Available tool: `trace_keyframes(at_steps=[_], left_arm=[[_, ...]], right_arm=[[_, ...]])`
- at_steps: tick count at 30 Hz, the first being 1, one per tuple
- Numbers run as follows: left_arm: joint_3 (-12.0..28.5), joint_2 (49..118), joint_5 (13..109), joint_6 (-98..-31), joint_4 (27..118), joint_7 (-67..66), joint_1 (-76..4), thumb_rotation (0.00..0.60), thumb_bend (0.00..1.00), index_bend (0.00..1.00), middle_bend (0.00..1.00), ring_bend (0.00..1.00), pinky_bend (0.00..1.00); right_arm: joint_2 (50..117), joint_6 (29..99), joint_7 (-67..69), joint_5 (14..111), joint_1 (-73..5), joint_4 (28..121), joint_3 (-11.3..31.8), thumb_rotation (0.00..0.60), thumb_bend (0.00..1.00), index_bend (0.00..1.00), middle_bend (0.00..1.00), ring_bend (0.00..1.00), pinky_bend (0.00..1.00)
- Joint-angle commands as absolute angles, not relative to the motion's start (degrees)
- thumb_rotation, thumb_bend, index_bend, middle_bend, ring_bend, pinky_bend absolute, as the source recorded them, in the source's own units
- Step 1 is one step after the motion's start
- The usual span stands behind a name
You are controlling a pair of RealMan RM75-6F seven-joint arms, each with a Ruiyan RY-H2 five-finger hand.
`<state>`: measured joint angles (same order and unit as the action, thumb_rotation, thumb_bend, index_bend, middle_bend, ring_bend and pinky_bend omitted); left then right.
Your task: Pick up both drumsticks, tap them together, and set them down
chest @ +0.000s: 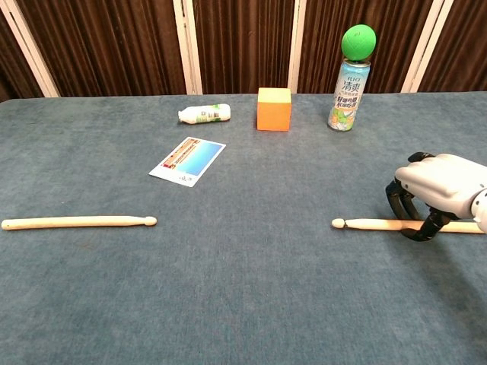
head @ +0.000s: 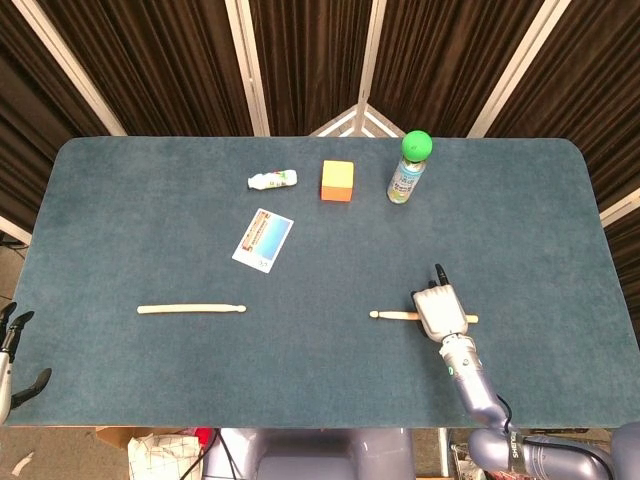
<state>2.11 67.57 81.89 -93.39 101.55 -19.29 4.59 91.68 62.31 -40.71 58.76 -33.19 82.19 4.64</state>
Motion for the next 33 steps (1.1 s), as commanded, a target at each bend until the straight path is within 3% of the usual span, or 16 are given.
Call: trace_keyframes(at_steps=[1, 16, 33], left_arm=[[2.1, 67.6, 81.9, -93.3, 101.5, -19.3, 4.6, 0.6, 0.31, 0.18, 0.05, 0.0, 0.0], [2.1, 67.7, 83.1, -93.9, 101.1, -18.9, 4.5, 0.6, 0.31, 0.18, 0.05, 0.0, 0.0], [2.1, 68.1, 86.4, -93.4, 99.1, -16.7, 3.1, 0.6, 0.31, 0.18, 0.07, 0.0, 0.0]], right_arm=[[91.6, 62.4, -40.4, 59.3, -33.2, 82.1, 4.6, 0.6, 0.36, 0.59, 0.6, 0.36, 0.0], [89.2, 62.5, -33.7, 62.0, -32.7, 85.7, 6.2, 0.6, 0.37, 0.59, 0.6, 0.36, 0.0], [67.6, 56.3, 0.2, 58.8, -29.3, 105.5, 19.3, 0.6, 0.37, 0.6, 0.61, 0.36, 0.0]])
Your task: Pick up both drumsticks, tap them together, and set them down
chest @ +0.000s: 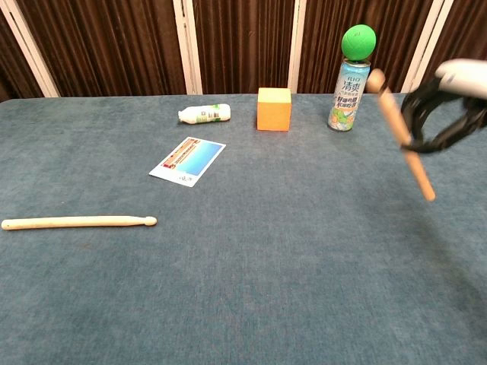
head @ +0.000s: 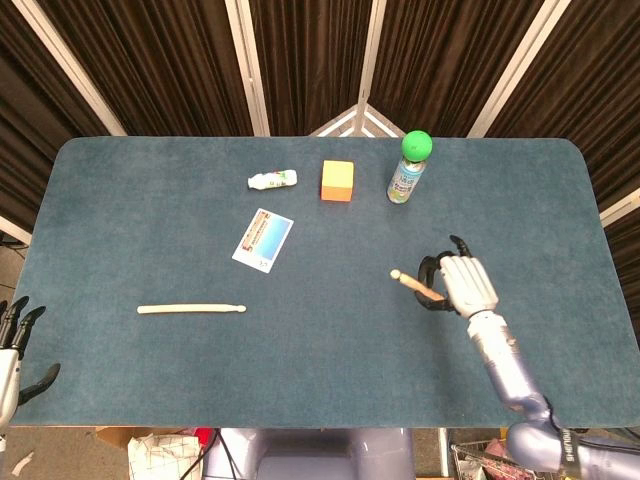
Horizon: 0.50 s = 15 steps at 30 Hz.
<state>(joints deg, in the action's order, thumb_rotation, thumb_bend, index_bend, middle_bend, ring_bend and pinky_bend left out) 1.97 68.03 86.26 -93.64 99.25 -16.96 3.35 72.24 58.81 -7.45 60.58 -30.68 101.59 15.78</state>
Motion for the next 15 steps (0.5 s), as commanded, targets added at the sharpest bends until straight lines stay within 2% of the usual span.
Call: trace_keyframes(at_steps=[1, 5, 15], left_arm=[[2.2, 68.1, 86.4, -93.1, 99.0, -16.5, 2.8, 0.6, 0.31, 0.18, 0.07, 0.0, 0.0], [2.7, 68.1, 85.6, -90.8, 98.5, -17.0, 1.4, 0.6, 0.31, 0.18, 0.09, 0.0, 0.0], [6.4, 66.5, 78.8, -83.1, 98.1, -23.8, -3.9, 0.6, 0.31, 0.22, 0.18, 0.0, 0.0]], right_arm=[[66.2, 55.4, 2.6, 58.5, -29.0, 106.0, 19.8, 0.6, 0.37, 0.6, 0.61, 0.36, 0.0], [63.1, 53.8, 6.9, 59.8, -28.1, 105.5, 20.2, 0.6, 0.37, 0.6, 0.61, 0.36, 0.0], [61.0, 53.9, 10.5, 61.5, -27.6, 104.5, 20.0, 0.6, 0.37, 0.6, 0.61, 0.36, 0.0]])
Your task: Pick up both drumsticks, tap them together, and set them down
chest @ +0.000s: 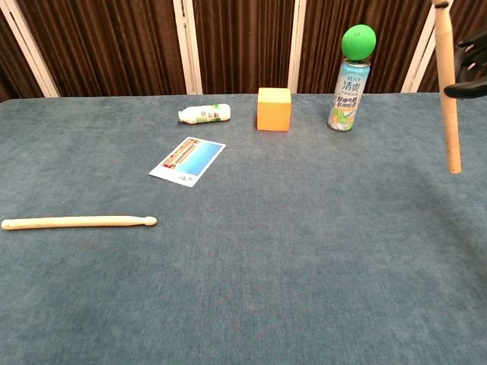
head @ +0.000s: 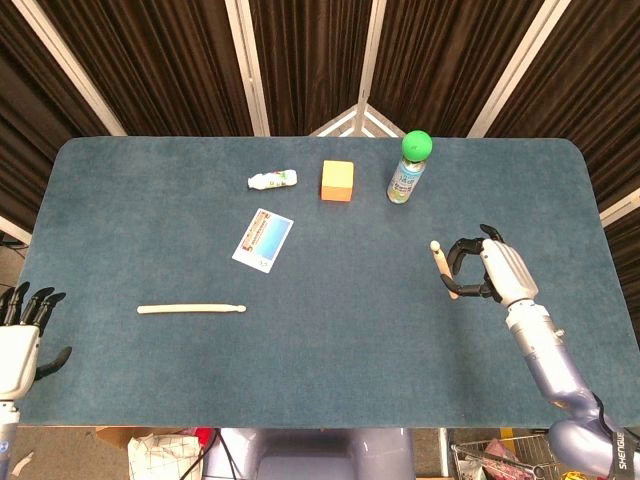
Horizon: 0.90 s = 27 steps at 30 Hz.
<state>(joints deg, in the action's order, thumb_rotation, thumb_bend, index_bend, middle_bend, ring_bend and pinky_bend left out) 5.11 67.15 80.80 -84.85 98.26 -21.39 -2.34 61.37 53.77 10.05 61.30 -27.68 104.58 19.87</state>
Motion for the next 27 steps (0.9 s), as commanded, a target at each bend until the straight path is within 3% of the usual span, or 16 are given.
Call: trace_keyframes(at_steps=[1, 17, 27], left_arm=[[6.9, 66.4, 78.0, -82.6, 97.8, -25.1, -4.5, 0.6, 0.31, 0.23, 0.19, 0.0, 0.0], [11.0, 71.9, 63.0, -69.8, 91.8, -34.2, -14.2, 0.6, 0.31, 0.32, 0.31, 0.01, 0.0], [10.7, 79.1, 58.7, -66.4, 89.5, -35.5, -18.5, 0.6, 0.33, 0.39, 0.38, 0.05, 0.0]], right_arm=[[60.8, 54.1, 10.9, 61.7, -27.5, 104.6, 20.1, 0.6, 0.37, 0.6, 0.61, 0.36, 0.0], [58.5, 55.9, 13.2, 61.8, -27.7, 105.9, 20.9, 0.6, 0.38, 0.6, 0.61, 0.36, 0.0], [59.1, 56.8, 12.3, 62.2, -27.6, 105.2, 19.4, 0.6, 0.39, 0.6, 0.61, 0.37, 0.0]])
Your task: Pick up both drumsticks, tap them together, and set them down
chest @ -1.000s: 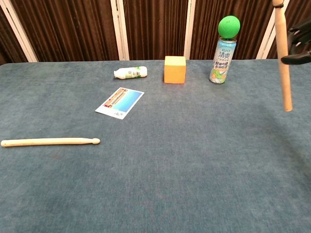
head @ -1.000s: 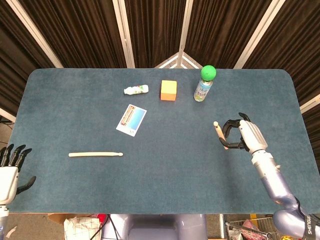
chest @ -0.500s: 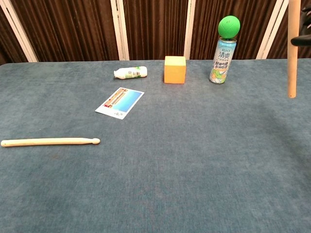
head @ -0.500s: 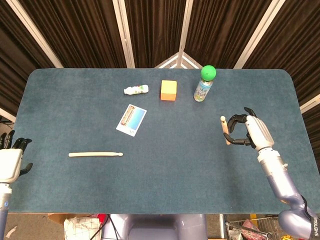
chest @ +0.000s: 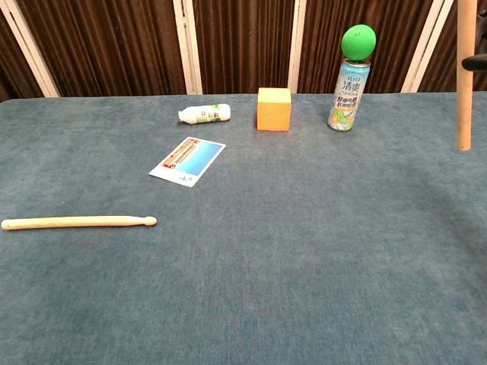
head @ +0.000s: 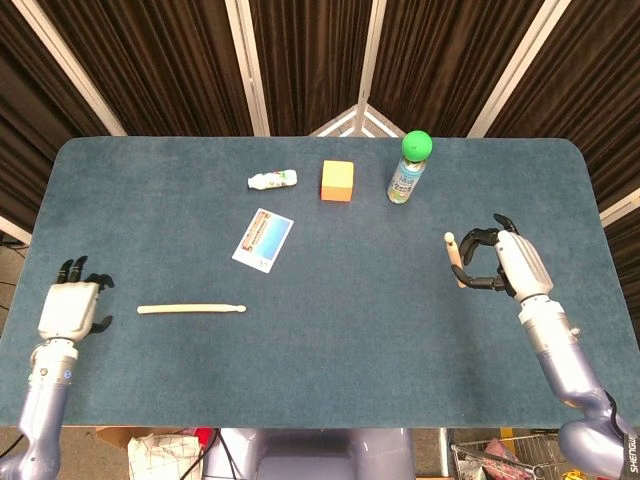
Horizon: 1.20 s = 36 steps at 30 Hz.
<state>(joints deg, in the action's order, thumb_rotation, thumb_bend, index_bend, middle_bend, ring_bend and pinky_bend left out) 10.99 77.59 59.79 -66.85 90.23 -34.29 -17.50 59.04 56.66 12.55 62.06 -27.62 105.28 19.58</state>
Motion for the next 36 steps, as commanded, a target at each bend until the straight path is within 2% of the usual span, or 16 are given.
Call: trace_keyframes(at_steps=[1, 18, 36], left_arm=[[10.6, 79.9, 58.3, -66.5, 89.3, -36.2, -18.9, 0.6, 0.33, 0.39, 0.38, 0.05, 0.0], [9.4, 88.2, 59.2, -69.3, 85.7, -36.0, -21.6, 0.6, 0.36, 0.45, 0.46, 0.09, 0.0], [9.2, 91.1, 58.9, -69.3, 81.5, -33.9, -22.8, 0.6, 0.4, 0.46, 0.49, 0.11, 0.0]], right_arm=[[59.2, 56.7, 12.0, 62.3, -27.8, 105.2, 19.3, 0.6, 0.39, 0.6, 0.61, 0.37, 0.0], [59.7, 57.6, 10.4, 61.4, -28.8, 105.7, 18.9, 0.6, 0.39, 0.61, 0.62, 0.37, 0.0], [59.9, 59.8, 5.1, 61.7, -29.6, 107.5, 17.8, 0.6, 0.39, 0.65, 0.62, 0.37, 0.0]])
